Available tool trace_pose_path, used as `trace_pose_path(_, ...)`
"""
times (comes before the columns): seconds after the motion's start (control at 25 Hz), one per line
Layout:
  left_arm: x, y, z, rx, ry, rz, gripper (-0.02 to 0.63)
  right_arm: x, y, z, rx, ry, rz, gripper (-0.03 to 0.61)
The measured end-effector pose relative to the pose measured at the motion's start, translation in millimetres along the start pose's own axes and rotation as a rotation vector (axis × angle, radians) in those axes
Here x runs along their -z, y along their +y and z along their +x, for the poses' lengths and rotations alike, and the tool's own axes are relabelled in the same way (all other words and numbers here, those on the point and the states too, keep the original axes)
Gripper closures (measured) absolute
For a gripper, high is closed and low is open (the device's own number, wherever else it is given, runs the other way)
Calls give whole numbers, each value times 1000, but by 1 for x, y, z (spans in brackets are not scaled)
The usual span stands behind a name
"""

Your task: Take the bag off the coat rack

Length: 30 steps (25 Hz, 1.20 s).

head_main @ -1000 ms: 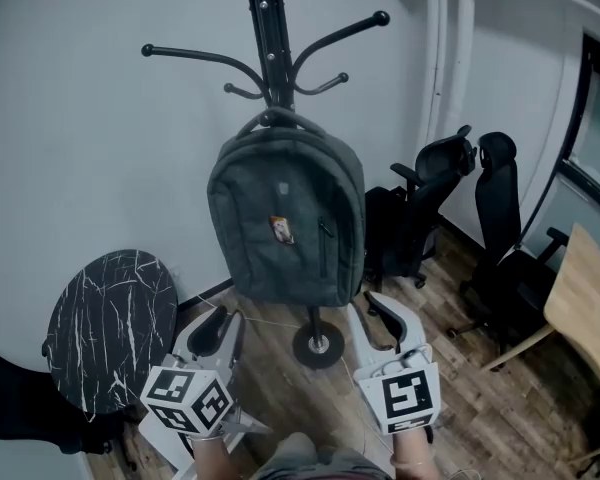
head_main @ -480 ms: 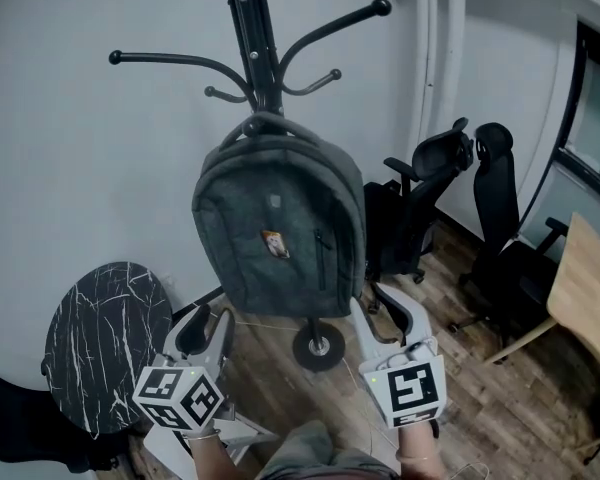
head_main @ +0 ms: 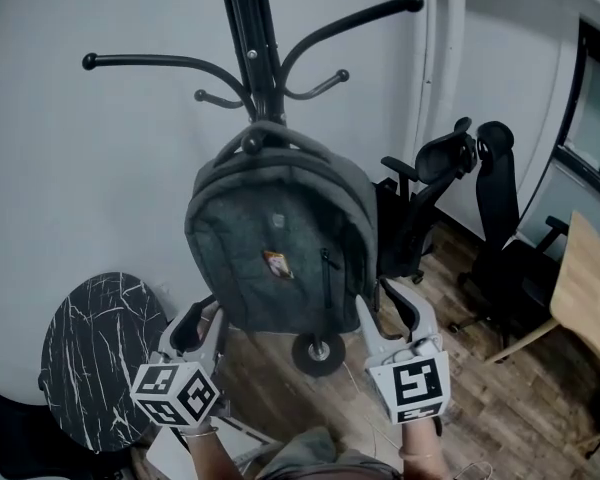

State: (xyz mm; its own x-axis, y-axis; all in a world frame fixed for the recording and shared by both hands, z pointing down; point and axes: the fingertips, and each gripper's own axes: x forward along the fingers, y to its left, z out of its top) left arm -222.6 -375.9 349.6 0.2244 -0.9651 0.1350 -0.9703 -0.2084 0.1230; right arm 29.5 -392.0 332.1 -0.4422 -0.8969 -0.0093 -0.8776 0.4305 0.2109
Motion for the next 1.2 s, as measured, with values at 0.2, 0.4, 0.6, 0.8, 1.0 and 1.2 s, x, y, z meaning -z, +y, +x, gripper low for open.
trace_pose_path(0.2, 3, 16, 20, -15, 15, 4, 403, 7, -7, 17, 22, 24, -3, 431)
trace_pose_path(0.4, 8, 27, 39, -16, 40, 11, 383, 13, -11, 32, 40, 46, -3, 413)
trace_pose_path(0.6, 6, 33, 55, -3, 47, 22, 380, 22, -16, 43, 66, 74, 9, 385)
trace_pose_path(0.8, 11, 35, 72, 17, 83, 63, 380, 30, -18, 53, 76, 98, 25, 367)
trace_pose_path(1.0, 9, 33, 82, 25, 69, 89, 382, 37, -18, 60, 87, 120, 30, 367)
trace_pose_path(1.2, 9, 30, 89, 39, 71, 121, 421, 38, -18, 64, 96, 137, 43, 380)
